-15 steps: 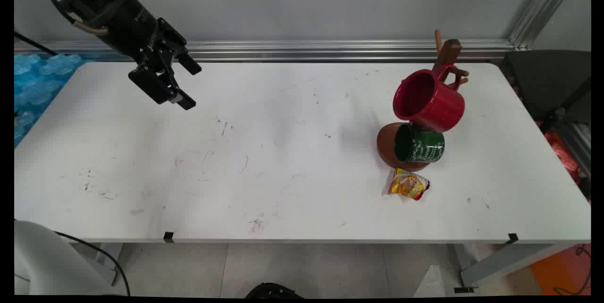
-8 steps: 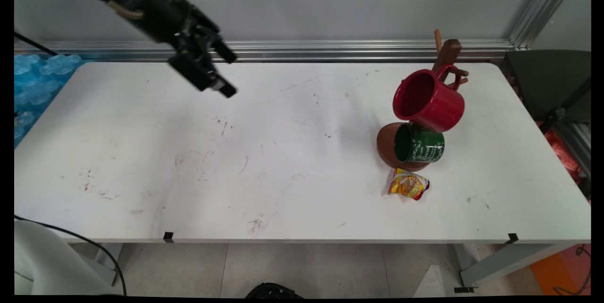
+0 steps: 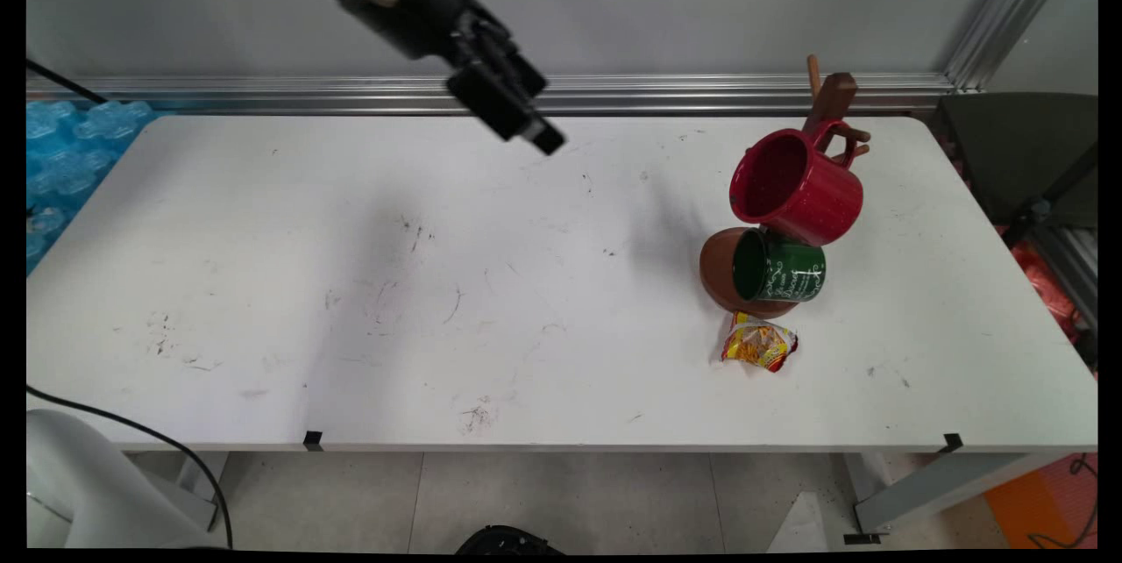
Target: Pick up the red mug from the rack
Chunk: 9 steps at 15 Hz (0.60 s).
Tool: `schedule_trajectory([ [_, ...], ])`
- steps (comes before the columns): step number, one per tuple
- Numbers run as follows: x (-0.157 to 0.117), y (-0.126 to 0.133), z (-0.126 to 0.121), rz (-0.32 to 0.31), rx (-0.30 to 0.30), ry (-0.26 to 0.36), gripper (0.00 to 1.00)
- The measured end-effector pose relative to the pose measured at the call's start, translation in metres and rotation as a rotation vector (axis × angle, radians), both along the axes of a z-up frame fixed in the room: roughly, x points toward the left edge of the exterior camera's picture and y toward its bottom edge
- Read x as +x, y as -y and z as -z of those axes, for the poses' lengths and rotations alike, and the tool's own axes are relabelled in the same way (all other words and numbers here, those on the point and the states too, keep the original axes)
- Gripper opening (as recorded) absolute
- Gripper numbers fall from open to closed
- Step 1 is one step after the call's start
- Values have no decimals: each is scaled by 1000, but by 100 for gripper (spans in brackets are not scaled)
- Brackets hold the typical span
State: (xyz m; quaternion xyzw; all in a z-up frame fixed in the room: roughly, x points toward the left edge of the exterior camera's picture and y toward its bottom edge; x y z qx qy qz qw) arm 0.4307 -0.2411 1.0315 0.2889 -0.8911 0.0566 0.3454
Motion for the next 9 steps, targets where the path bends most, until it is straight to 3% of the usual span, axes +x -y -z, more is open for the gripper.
schedule_trajectory([
  [9, -72, 34, 19, -12, 10, -82, 100],
])
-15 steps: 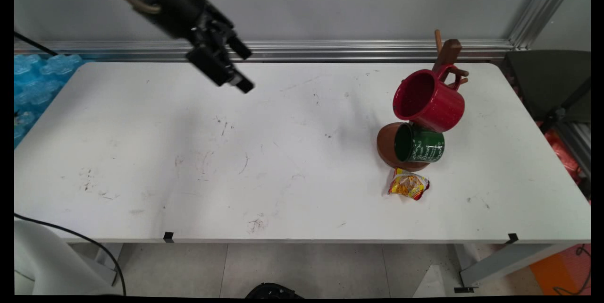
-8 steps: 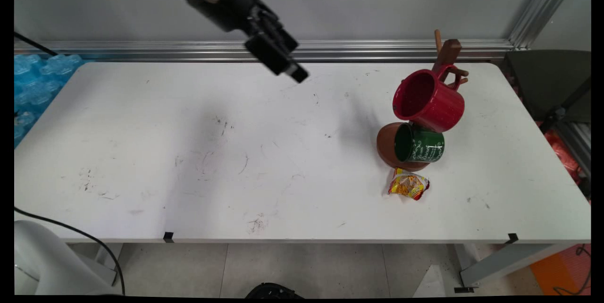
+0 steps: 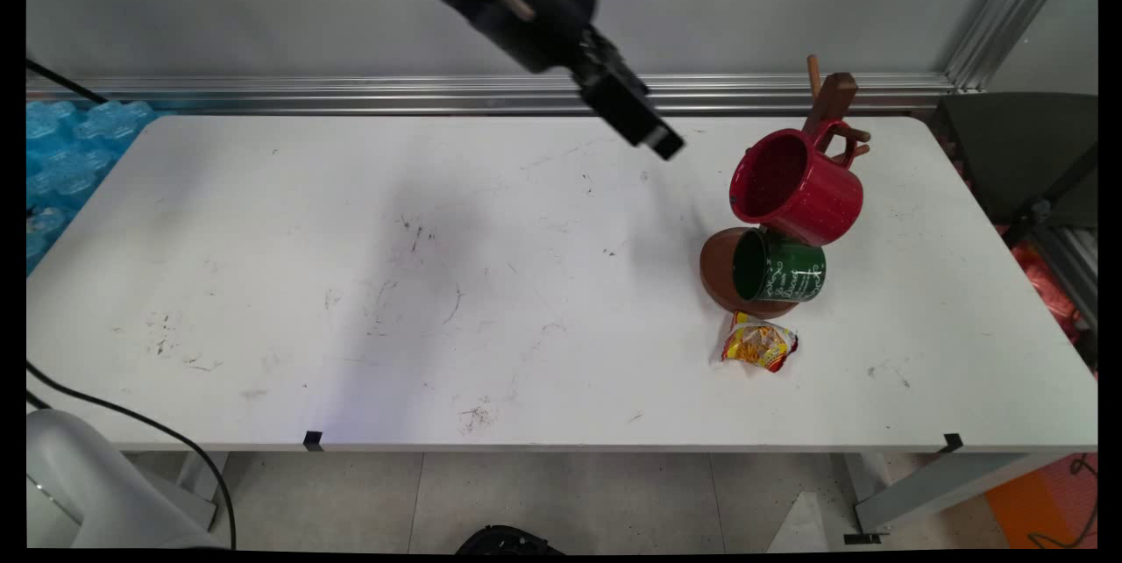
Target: Pick up the red mug from the rack
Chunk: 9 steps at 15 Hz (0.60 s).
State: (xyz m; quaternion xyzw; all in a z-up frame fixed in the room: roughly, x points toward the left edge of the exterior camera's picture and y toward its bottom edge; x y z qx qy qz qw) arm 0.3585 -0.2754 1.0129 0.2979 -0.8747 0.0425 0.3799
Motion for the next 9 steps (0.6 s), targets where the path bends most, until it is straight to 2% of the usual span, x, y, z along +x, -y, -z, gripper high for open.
schedule_trajectory([
  [9, -64, 24, 32, -8, 56, -74, 100],
])
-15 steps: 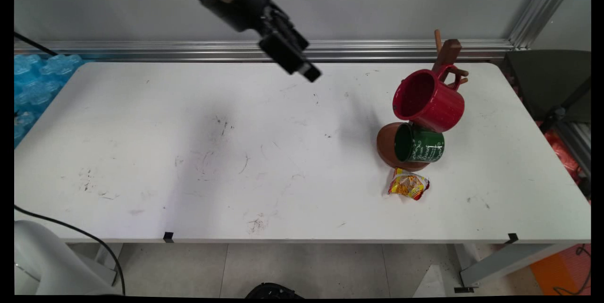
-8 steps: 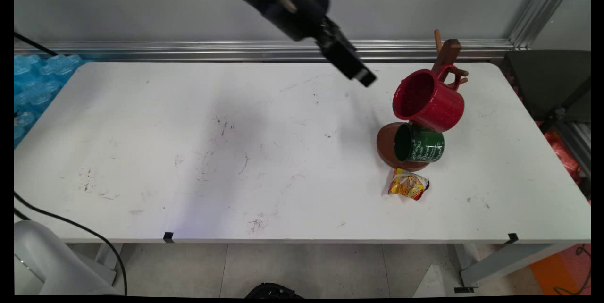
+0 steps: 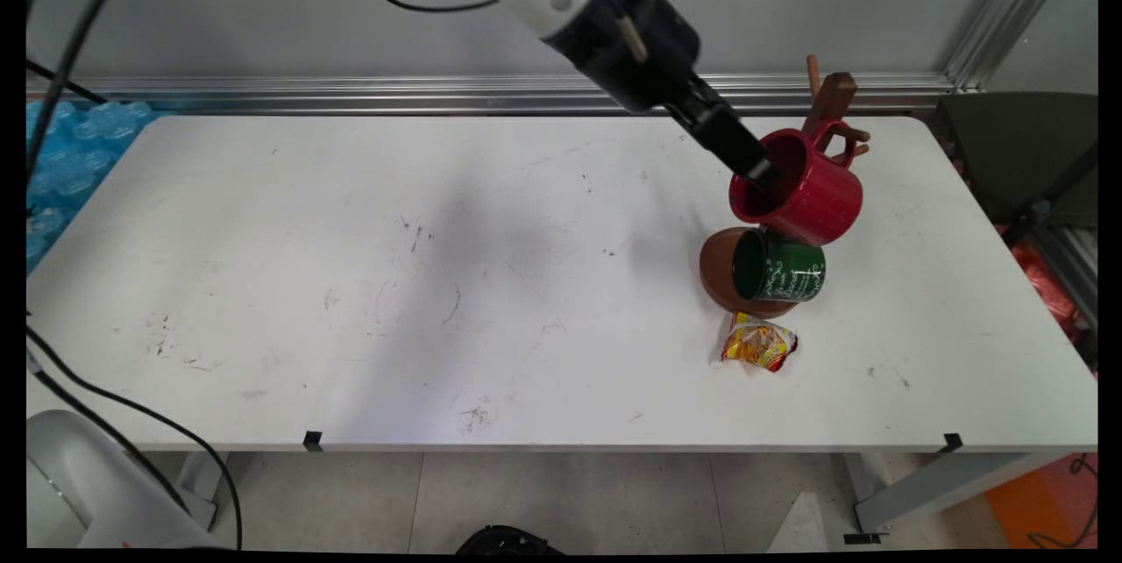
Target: Pick up the red mug from the rack
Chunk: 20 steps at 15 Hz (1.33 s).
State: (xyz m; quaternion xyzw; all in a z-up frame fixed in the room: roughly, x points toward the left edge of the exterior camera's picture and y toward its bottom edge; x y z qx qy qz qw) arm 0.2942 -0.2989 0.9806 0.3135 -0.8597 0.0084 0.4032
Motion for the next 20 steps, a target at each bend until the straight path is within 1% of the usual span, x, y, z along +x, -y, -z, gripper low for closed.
schedule_trajectory([
  [4, -28, 9, 19, -7, 13, -20, 100],
  [7, -46, 13, 33, -2, 7, -17, 100],
  [11, -62, 17, 47, -9, 5, -12, 100],
  [15, -73, 19, 58, -29, -3, -6, 100],
  [16, -75, 19, 60, -34, -6, -5, 0],
  [20, -80, 17, 65, -50, -12, -2, 0],
])
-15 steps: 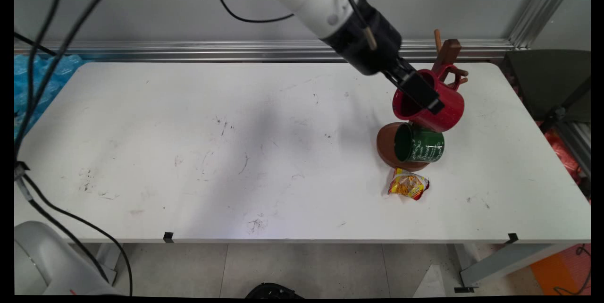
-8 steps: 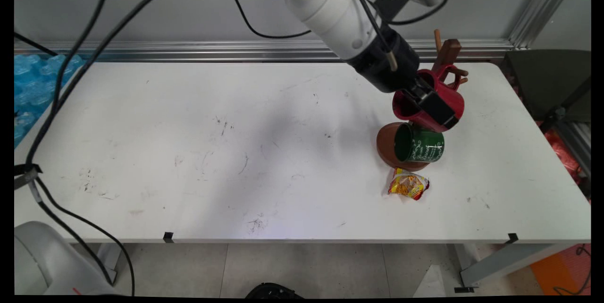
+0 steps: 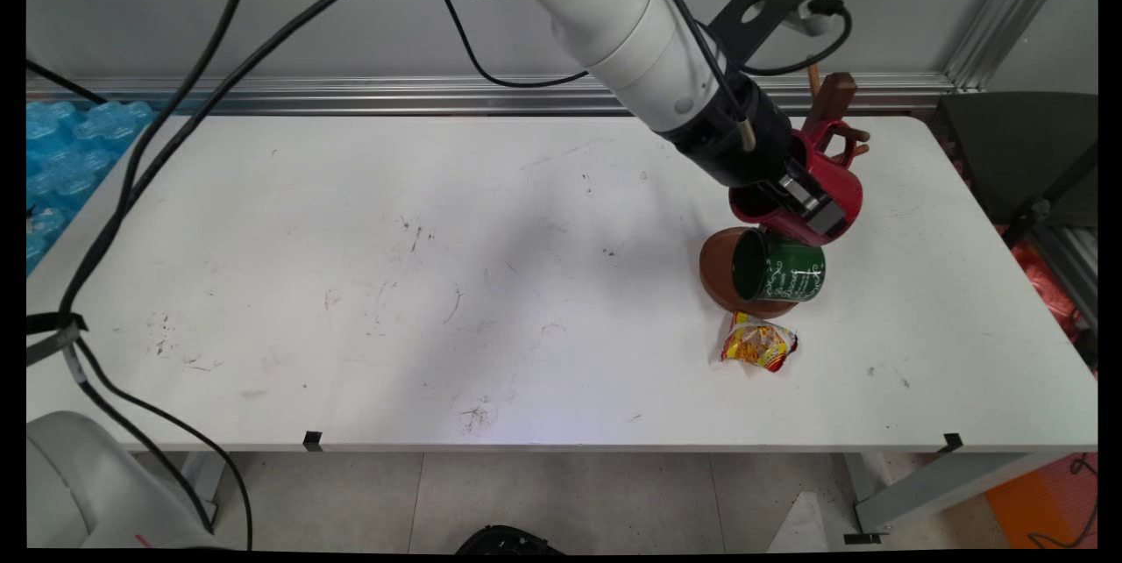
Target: Pick up the red mug from the rack, then place the picked object on the table
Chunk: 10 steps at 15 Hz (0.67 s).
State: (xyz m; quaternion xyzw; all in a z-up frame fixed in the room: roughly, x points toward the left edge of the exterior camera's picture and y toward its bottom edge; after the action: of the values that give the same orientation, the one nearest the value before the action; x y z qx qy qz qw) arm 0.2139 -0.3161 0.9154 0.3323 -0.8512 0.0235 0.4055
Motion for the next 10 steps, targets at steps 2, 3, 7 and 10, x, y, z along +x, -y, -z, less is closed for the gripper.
schedule_trajectory([
  [2, -1, -3, 1, -9, -1, 2, 0],
  [3, -1, -4, 1, -13, -1, 3, 0],
  [7, -1, -11, 0, -24, -2, 4, 0],
  [10, -1, -17, -4, -25, -4, 0, 0],
])
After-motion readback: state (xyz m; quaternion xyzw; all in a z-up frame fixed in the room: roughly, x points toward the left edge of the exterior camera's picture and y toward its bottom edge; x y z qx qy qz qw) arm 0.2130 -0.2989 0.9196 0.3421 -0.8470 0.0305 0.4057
